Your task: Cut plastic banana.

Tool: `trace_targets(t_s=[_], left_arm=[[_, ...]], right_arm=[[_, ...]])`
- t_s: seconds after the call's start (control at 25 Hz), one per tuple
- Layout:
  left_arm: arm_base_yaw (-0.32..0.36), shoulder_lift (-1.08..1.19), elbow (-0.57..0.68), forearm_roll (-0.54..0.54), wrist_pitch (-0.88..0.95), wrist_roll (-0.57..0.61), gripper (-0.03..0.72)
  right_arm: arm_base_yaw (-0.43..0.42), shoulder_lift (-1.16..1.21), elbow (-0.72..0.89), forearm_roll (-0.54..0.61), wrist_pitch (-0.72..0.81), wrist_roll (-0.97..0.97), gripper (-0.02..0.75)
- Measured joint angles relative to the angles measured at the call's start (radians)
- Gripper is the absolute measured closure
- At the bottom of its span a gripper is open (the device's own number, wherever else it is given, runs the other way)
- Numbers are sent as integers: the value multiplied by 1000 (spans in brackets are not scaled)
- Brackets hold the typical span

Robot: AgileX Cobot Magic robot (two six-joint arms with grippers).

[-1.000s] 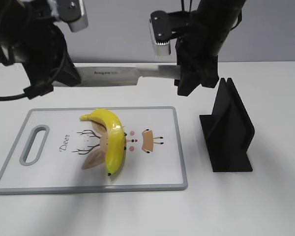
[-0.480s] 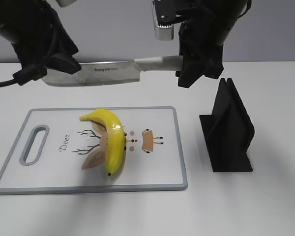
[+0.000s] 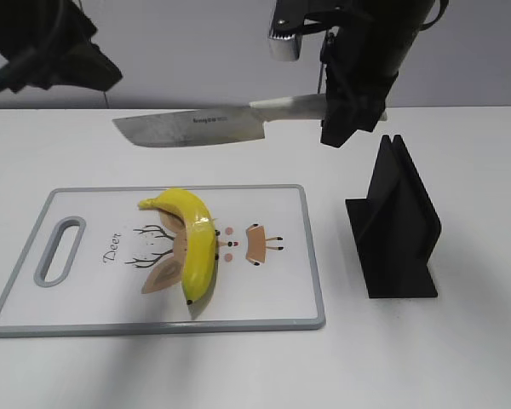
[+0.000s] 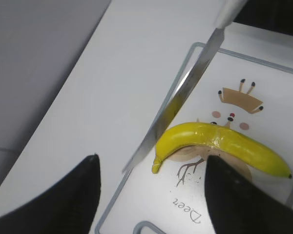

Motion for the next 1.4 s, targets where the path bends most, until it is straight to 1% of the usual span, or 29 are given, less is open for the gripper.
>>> trace_targets(t_s=[0.08, 0.2, 0.32, 0.4, 0.48, 0.6, 0.72, 0.92, 1.04, 1.24, 1.4], left_arm=[[5, -34, 0, 59, 9, -153, 63], [29, -80, 0, 148, 78, -394, 94], [73, -113, 0, 212, 215, -566, 105], [113, -122, 0, 226, 333, -648, 107], [160, -125, 0, 230, 395, -710, 107], [237, -157, 41, 208, 408, -753, 107], [278, -227, 136, 168, 412, -761, 107], [287, -418, 340, 159, 417, -764, 108], [287, -579, 420, 152, 420, -789, 111], [287, -847, 473, 150, 409, -808, 111], [287, -1040, 506, 150, 397, -816, 115]], right_arm=[[0, -6, -11, -20, 2, 110, 572], [0, -26, -28, -27, 2, 254, 572], [0, -56, -35, -27, 3, 347, 572], [0, -75, -35, -26, 4, 436, 572], [0, -94, -35, -26, 4, 550, 572], [0, -127, -32, -25, 5, 692, 572], [0, -184, 5, -17, 5, 771, 572], [0, -308, 140, -4, 5, 842, 572], [0, -388, 244, -3, -15, 877, 572], [0, -493, 391, -3, -97, 945, 572], [0, -567, 499, -2, -141, 960, 572]])
